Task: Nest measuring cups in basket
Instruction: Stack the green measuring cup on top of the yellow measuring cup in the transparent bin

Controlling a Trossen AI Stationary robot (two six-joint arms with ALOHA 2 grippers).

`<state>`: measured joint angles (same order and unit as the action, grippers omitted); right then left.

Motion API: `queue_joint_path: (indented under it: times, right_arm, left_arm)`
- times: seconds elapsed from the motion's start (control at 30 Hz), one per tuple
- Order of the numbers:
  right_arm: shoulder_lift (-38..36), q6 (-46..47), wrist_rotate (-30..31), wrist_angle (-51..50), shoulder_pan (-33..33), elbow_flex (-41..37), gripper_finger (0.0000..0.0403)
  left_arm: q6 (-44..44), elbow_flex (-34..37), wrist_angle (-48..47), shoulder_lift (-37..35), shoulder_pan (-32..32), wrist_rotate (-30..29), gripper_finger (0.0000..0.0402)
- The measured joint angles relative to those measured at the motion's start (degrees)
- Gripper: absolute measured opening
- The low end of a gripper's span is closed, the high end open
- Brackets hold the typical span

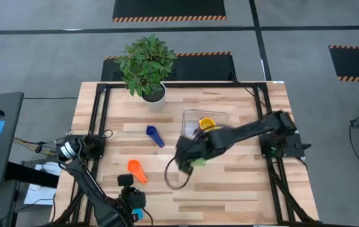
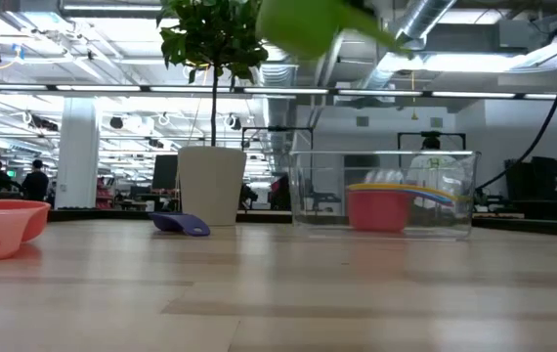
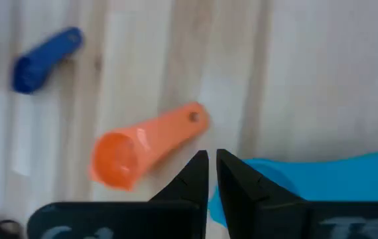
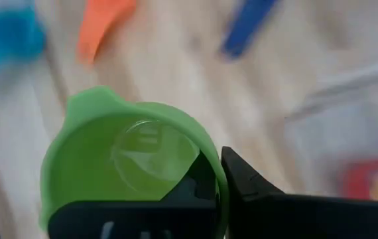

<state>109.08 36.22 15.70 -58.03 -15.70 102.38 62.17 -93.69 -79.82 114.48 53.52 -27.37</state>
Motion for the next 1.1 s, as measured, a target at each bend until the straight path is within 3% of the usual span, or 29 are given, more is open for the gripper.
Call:
queue_joint_path:
  times: [0.17, 0.27, 0.33, 0.57, 0.7, 0.97, 1.1]
  right_arm:
    - [-9.3, 15.9, 14.8, -17.3, 0.6, 0.6, 0.0009]
    - [-12.8, 27.5, 18.6, -29.6, 1.5, 0.6, 0.0009]
    - [-13.8, 30.6, 18.9, -32.8, 2.7, 0.1, 0.0009]
    - [-12.9, 23.8, 17.7, -27.4, 10.5, -8.5, 0.0009]
    - [-11.4, 17.2, 14.8, -18.3, 13.9, -13.4, 0.0009]
    - [-9.3, 7.0, 13.6, -7.4, 17.5, -18.4, 0.0008]
    - [-8.9, 5.6, 11.4, -6.6, 19.0, -21.3, 0.0008]
  left_arm:
    - [-0.3, 0.0, -5.2, 0.0, 0.2, -1.7, 0.0022]
    - [-3.0, 0.0, -6.8, 0.0, 0.3, -2.3, 0.0022]
    - [-5.0, 0.0, -7.2, 0.0, 0.3, -3.5, 0.0022]
    - [-6.0, 0.3, -10.2, -2.1, 0.2, -6.5, 0.0020]
    - [-3.0, 4.1, -9.9, -5.1, 1.2, -7.0, 0.0006]
    - [-4.5, 15.5, 1.0, -9.8, 0.6, -4.2, 0.0004]
    - [-5.3, 16.8, 3.1, -10.0, 0.3, -2.4, 0.0004]
